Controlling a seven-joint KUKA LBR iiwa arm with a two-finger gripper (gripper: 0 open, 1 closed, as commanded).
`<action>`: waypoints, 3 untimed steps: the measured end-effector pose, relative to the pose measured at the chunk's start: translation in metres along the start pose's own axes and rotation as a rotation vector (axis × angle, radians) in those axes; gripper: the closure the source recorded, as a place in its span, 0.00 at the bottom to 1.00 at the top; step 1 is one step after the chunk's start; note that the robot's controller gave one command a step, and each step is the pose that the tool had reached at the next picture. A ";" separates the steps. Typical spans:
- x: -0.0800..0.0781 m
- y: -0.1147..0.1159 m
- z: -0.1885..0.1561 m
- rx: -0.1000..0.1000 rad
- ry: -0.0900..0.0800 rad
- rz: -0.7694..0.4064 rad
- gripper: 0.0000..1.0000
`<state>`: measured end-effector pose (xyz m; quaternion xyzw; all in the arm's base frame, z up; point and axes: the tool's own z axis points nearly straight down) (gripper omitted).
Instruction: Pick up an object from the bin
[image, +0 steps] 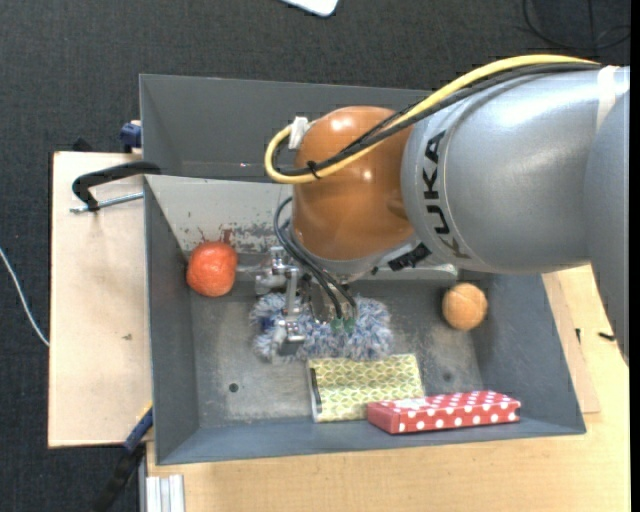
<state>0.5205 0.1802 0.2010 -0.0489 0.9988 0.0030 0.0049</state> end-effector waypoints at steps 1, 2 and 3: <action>-0.012 -0.032 0.068 0.004 0.004 -0.002 0.00; -0.021 -0.042 0.097 0.003 0.003 0.037 1.00; -0.021 -0.042 0.097 0.003 0.003 0.037 1.00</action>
Offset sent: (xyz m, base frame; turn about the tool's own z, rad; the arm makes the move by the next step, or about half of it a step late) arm 0.0000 0.0000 0.0000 0.0000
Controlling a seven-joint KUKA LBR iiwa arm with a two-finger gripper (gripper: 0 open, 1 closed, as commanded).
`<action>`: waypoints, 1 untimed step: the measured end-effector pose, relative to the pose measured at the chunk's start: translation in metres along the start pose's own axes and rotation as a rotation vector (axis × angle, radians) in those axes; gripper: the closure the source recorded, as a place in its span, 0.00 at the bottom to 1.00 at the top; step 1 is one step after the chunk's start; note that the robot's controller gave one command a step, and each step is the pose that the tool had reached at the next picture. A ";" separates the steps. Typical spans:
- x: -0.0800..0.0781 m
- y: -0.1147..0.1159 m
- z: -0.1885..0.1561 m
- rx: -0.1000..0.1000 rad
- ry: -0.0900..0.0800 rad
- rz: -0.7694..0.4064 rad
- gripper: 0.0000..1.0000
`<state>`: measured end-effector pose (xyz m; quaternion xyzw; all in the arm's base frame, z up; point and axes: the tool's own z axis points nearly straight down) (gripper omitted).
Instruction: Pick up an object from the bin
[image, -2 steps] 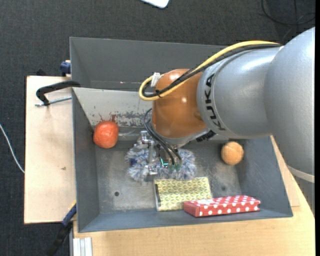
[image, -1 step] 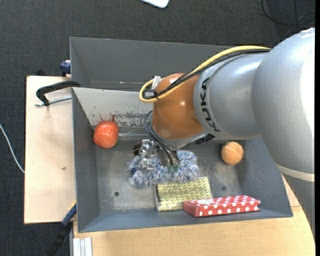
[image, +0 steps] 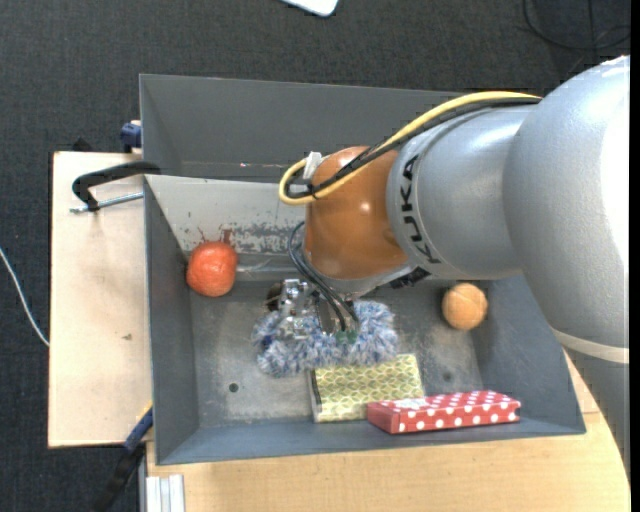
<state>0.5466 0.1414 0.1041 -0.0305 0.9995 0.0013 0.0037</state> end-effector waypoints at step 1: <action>0.007 -0.003 -0.042 0.001 0.008 -0.013 1.00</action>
Offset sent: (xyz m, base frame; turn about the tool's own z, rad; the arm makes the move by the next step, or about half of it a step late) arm -0.0006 0.0128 0.1563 -0.0279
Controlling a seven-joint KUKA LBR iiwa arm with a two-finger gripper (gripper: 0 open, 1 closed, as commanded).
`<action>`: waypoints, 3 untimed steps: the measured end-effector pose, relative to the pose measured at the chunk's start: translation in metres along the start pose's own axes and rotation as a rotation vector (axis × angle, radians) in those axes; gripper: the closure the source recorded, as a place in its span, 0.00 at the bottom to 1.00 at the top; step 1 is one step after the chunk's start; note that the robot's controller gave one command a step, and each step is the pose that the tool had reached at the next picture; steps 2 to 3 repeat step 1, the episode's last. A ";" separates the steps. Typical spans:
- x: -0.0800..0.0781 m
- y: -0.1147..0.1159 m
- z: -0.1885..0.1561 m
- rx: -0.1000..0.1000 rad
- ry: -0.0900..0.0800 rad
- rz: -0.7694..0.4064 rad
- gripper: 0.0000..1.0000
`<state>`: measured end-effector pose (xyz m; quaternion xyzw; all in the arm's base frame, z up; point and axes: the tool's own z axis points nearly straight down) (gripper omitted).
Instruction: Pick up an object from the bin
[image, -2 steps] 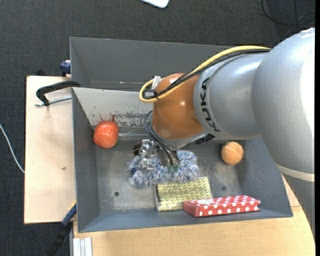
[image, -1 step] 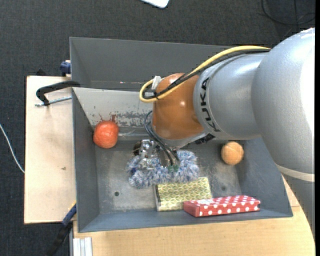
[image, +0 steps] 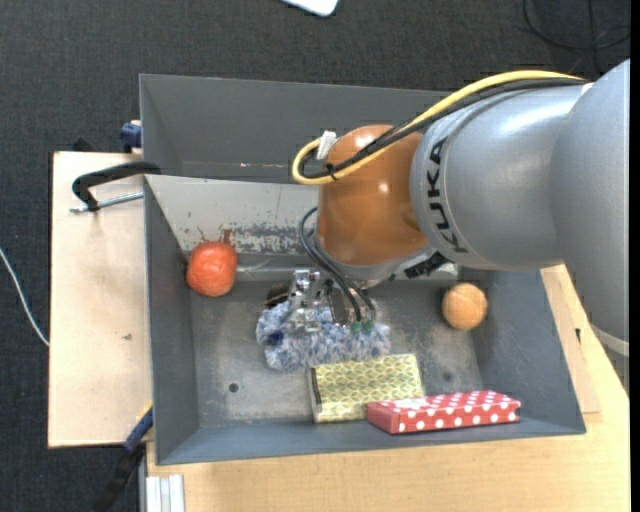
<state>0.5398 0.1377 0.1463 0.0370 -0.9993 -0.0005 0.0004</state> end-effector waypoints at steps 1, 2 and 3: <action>-0.005 0.009 -0.069 0.000 -0.002 -0.009 1.00; -0.005 0.009 -0.069 0.000 -0.002 -0.009 1.00; -0.005 0.009 -0.069 0.000 -0.002 -0.009 1.00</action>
Offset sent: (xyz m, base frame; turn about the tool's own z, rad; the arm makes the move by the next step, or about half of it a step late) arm -0.0071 -0.0033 0.1092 -0.0317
